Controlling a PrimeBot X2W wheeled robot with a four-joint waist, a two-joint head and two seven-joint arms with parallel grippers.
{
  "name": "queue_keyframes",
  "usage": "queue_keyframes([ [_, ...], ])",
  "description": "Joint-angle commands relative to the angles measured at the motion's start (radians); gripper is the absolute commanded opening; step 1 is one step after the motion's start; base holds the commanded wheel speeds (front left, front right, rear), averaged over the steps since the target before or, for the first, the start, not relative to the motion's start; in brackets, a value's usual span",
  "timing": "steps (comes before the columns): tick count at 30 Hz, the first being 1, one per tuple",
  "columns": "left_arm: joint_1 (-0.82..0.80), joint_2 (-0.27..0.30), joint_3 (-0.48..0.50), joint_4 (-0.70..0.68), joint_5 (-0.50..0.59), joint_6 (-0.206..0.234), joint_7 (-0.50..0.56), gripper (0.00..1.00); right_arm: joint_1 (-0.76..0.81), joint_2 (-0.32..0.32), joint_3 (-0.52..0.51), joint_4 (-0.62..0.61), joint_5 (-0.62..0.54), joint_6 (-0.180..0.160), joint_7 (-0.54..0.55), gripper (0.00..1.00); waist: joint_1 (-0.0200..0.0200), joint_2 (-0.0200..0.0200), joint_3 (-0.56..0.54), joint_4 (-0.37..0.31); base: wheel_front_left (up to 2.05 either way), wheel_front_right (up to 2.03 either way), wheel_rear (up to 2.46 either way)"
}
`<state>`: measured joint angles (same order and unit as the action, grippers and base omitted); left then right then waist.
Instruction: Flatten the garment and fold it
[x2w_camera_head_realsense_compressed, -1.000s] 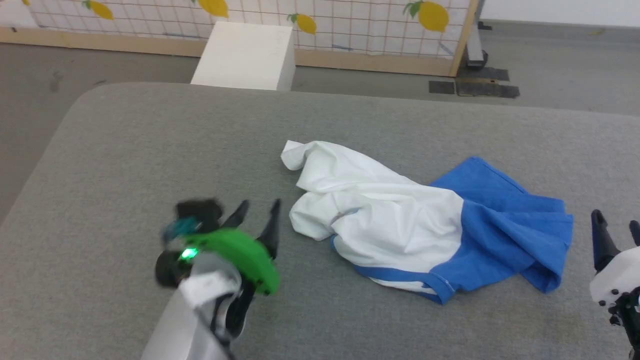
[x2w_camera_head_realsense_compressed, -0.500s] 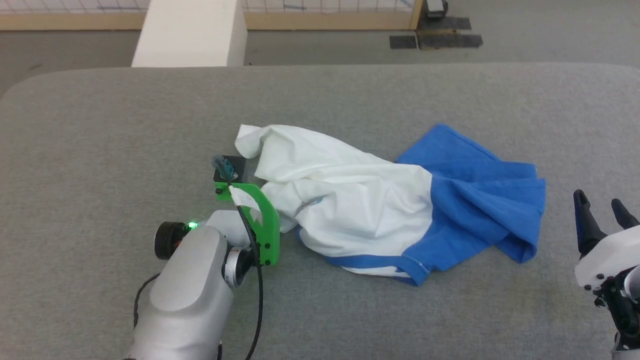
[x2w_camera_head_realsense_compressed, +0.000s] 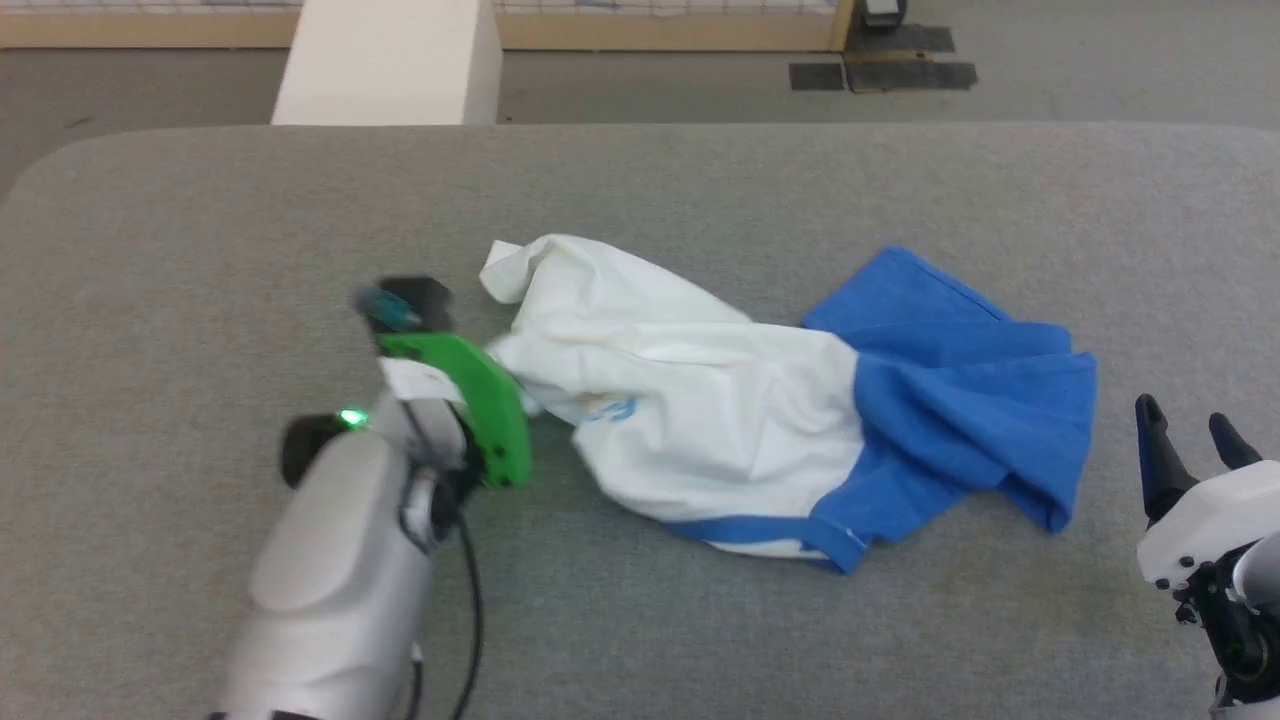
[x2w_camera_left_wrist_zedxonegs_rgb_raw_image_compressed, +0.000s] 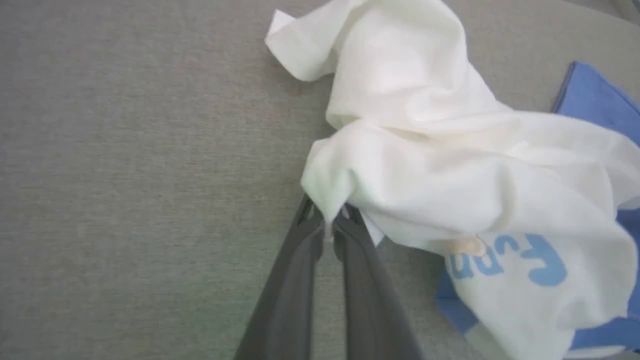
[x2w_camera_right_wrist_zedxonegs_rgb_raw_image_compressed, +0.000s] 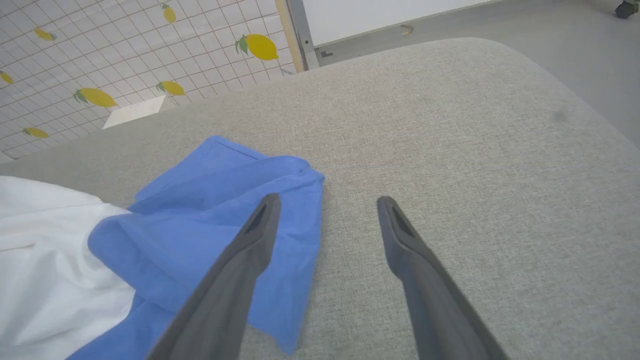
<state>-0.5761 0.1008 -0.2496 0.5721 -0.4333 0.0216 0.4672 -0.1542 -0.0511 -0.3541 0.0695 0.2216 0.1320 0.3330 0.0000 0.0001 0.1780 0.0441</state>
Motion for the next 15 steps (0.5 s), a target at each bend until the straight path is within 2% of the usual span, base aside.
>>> queue_keyframes([
  [1, -0.001, 0.035, 0.035, -0.039, -0.018, 0.016, -0.028, 0.00, -0.003, 0.001, 0.001, 0.008, 0.004, -0.001, -0.010, 1.00, 0.0000, -0.0001, -0.047, 0.051, 0.00, 0.00, 0.00],
  [5, -0.006, 0.106, 0.131, -0.169, -0.031, 0.078, -0.077, 0.00, 0.002, 0.001, 0.012, 0.022, 0.008, -0.001, -0.015, 1.00, 0.0000, -0.0001, -0.072, 0.087, 0.00, 0.00, 0.00],
  [6, 0.026, 0.155, 0.191, -0.254, -0.034, 0.128, -0.080, 0.00, 0.003, 0.001, 0.022, 0.033, 0.012, -0.001, -0.019, 1.00, 0.0000, -0.0001, -0.082, 0.106, 0.00, 0.00, 0.00],
  [11, 0.144, 0.171, 0.270, -0.304, -0.063, 0.205, -0.063, 0.00, 0.006, 0.001, 0.034, 0.041, 0.009, -0.001, -0.019, 1.00, 0.0000, -0.0001, -0.089, 0.128, 0.00, 0.00, 0.00],
  [12, 0.179, 0.165, 0.276, -0.301, -0.072, 0.214, -0.052, 0.24, 0.007, 0.001, 0.037, 0.042, 0.007, -0.001, -0.017, 1.00, 0.0000, -0.0001, -0.090, 0.132, 0.00, 0.00, 0.00],
  [14, 0.230, 0.147, 0.284, -0.297, -0.090, 0.223, -0.048, 1.00, 0.009, 0.001, 0.039, 0.041, 0.001, -0.001, -0.013, 1.00, 0.0000, -0.0001, -0.090, 0.139, 0.00, 0.00, 0.00],
  [15, 0.249, 0.139, 0.289, -0.294, -0.098, 0.225, -0.049, 1.00, 0.009, 0.001, 0.042, 0.041, -0.001, -0.001, -0.011, 1.00, 0.0000, -0.0001, -0.090, 0.142, 0.00, 0.00, 0.00],
])
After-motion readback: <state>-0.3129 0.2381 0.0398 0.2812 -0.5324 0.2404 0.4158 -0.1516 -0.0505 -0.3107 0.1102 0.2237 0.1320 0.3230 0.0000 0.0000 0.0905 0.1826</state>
